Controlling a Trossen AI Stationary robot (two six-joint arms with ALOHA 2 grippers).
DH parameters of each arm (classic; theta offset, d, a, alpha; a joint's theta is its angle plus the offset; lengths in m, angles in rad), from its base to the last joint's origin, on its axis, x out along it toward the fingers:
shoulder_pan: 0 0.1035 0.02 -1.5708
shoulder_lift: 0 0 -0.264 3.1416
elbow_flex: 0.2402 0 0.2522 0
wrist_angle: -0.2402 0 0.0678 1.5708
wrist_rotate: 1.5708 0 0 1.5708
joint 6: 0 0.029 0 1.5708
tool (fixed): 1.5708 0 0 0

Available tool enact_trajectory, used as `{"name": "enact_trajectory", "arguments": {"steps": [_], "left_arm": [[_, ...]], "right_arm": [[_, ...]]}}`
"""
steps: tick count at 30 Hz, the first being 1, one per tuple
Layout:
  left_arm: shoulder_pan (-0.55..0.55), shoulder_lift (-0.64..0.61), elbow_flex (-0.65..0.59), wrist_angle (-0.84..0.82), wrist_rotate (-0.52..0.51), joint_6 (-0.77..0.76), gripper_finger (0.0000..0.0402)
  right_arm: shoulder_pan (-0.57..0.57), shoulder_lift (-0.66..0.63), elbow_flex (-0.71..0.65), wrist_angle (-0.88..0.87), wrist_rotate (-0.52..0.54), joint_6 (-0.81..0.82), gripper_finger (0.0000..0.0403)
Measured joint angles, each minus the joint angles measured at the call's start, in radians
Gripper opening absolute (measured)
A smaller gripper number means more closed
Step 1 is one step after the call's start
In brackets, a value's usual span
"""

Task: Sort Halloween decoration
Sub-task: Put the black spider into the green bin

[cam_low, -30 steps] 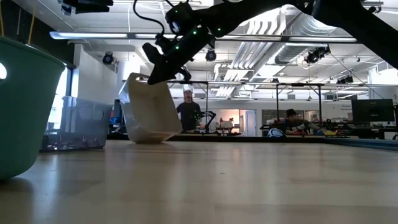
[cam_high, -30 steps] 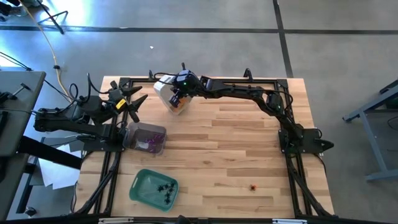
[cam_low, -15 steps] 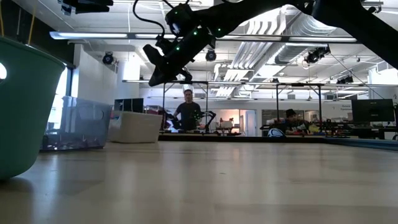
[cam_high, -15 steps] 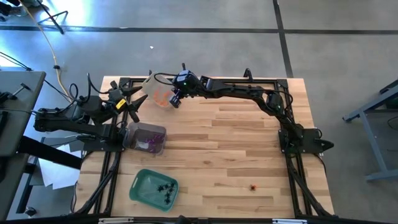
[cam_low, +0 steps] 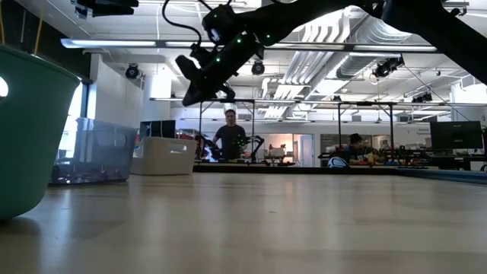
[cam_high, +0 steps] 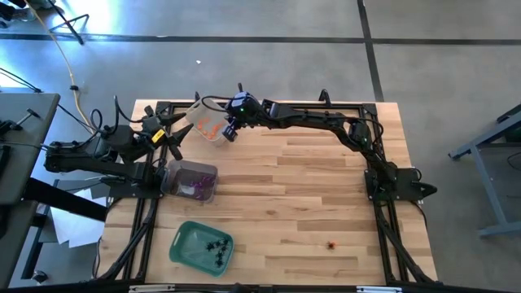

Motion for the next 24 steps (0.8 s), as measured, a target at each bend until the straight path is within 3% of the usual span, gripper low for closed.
{"name": "enact_trajectory", "arguments": {"steps": [10,14,18,24], "left_arm": [[0.000,0.000,0.000,0.000,0.000,0.000,0.0186],[0.000,0.000,0.000,0.000,0.000,0.000,0.0186],[0.000,0.000,0.000,0.000,0.000,0.000,0.0186],[0.000,0.000,0.000,0.000,0.000,0.000,0.0186]], "right_arm": [[-0.001,-0.007,0.000,-0.043,0.018,-0.002,0.0006],[0.015,-0.076,0.001,-0.117,0.113,-0.046,0.0006],[0.049,-0.147,0.003,-0.350,0.168,-0.032,0.0006],[0.131,-0.230,0.002,-0.866,0.209,0.168,0.0006]]}}
